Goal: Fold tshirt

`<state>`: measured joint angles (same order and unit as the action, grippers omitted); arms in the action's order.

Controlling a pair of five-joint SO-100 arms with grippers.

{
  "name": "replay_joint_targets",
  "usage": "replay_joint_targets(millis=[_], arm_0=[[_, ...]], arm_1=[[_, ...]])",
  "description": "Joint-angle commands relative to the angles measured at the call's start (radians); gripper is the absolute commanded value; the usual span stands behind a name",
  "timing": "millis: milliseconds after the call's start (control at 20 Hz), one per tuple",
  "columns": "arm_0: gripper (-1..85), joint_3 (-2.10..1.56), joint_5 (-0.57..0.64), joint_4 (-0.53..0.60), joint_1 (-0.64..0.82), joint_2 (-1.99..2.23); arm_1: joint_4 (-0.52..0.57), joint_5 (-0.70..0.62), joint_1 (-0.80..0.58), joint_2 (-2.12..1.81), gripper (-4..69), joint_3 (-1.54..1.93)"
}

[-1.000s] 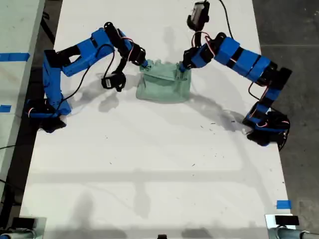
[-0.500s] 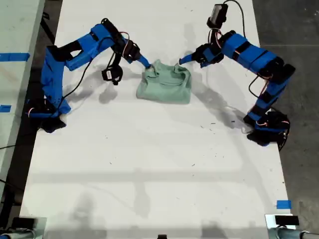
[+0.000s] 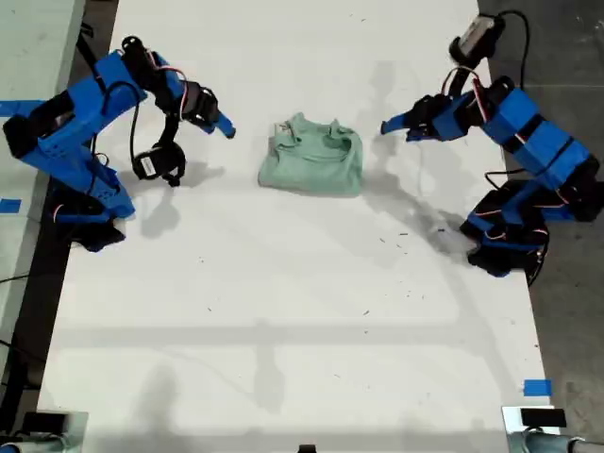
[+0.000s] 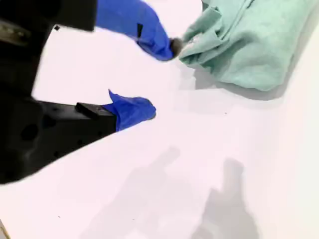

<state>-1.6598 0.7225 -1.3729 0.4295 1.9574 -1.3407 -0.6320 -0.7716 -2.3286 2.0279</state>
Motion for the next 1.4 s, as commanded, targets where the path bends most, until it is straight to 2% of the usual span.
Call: replay_joint_targets(millis=[0, 50, 150, 300, 450, 550, 600, 700, 750, 800, 850, 950, 1000, 1350], arm_0=[[0.1, -0.370, -0.173, 0.135, -0.172, 0.350], [0.1, -0.480, -0.247, 0.176, -0.227, 0.417], [0.1, -0.710, -0.362, 0.267, -0.305, 0.531], [0.1, -1.008, -0.520, 0.353, -0.357, 0.703], [0.1, -1.163, -0.558, 0.318, -0.336, 0.821], [0.1, -1.290, -0.555, 0.397, -0.330, 0.950], [0.1, -1.365, -0.569, 0.351, -0.325, 1.095], [0.1, -1.361, -0.580, 0.078, -0.310, 1.282], [0.4, -1.364, -0.569, -0.011, -0.307, 1.376], [0.8, -1.361, -0.575, -0.031, -0.322, 1.373], [3.3, -1.358, -0.565, -0.040, -0.354, 1.373], [6.6, -1.358, -0.571, -0.040, -0.439, 1.374], [6.6, -1.358, -0.568, -0.040, -0.479, 1.374], [6.7, -1.358, -0.565, -0.040, -0.638, 1.374]], arm_1=[[0.003, 0.206, 0.190, -0.218, 7.4, 0.150], [0.028, 0.288, 0.267, -0.287, 4.4, 0.238], [0.089, 0.410, 0.411, -0.471, 3.0, 0.425], [0.101, 0.611, 0.541, -0.756, 2.7, 0.698], [0.063, 0.726, 0.617, -1.020, 1.4, 0.922], [0.086, 0.730, 0.629, -1.009, 0.8, 0.965], [0.094, 0.715, 0.630, -1.022, 2.2, 0.968], [0.104, 0.632, 0.606, -1.035, 3.3, 0.973], [0.104, 0.600, 0.581, -1.035, 3.5, 0.973], [0.104, 0.545, 0.543, -1.035, 3.5, 0.973], [0.104, 0.436, 0.497, -1.035, 3.6, 0.973], [0.104, 0.060, 0.434, -1.035, 3.7, 0.973], [0.094, 0.023, 0.420, -1.037, 3.1, 0.969], [0.094, 0.026, 0.420, -1.037, 2.9, 0.969]])
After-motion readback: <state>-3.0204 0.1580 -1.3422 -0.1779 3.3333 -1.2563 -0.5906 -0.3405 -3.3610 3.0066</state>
